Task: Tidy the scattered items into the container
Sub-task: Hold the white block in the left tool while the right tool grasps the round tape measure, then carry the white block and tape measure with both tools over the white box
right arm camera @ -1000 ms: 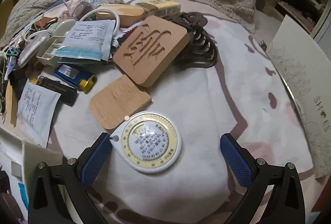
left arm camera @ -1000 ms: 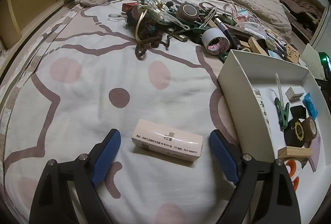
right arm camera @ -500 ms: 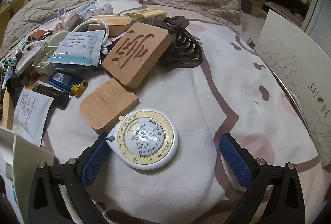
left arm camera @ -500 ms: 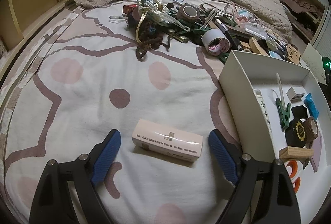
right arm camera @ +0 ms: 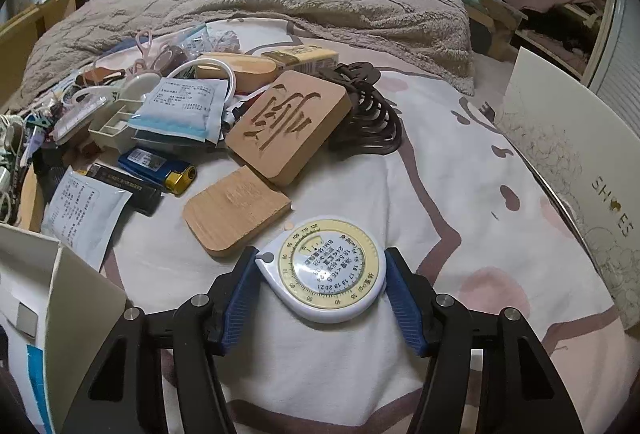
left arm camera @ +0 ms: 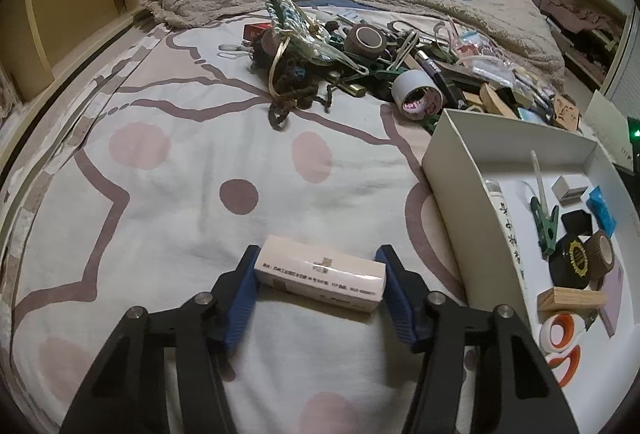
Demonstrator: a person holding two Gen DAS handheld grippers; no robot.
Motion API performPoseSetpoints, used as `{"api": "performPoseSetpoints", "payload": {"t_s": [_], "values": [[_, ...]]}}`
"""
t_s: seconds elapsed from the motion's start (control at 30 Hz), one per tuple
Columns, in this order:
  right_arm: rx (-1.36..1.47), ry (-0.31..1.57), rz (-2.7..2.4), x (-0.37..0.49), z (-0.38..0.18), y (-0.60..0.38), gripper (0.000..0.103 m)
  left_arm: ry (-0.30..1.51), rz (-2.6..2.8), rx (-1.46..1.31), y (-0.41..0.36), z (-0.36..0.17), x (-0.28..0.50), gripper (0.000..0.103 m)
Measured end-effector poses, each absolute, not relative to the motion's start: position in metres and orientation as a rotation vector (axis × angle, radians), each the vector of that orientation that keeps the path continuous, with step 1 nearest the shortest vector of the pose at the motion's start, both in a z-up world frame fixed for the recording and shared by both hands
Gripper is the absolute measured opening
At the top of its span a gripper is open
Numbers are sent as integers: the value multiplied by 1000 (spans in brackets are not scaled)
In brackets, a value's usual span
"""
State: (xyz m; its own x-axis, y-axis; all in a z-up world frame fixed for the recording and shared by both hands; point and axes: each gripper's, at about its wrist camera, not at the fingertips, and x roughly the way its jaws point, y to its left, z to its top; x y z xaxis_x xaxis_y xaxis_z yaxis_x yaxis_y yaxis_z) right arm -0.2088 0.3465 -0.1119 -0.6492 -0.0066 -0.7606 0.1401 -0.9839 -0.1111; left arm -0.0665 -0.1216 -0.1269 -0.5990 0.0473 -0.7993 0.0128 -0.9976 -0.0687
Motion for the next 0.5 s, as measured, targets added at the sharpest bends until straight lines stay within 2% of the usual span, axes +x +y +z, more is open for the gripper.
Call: {"api": "performPoseSetpoints", "payload": {"t_s": [0.23, 0.5], "values": [[1260, 222, -2778, -206, -111, 348, 62, -101, 2818, -1375, -118, -124, -63, 58], [1244, 117, -2775, -201, -104, 357, 62, -178, 2867, -1331, -120, -119, -56, 58]]}}
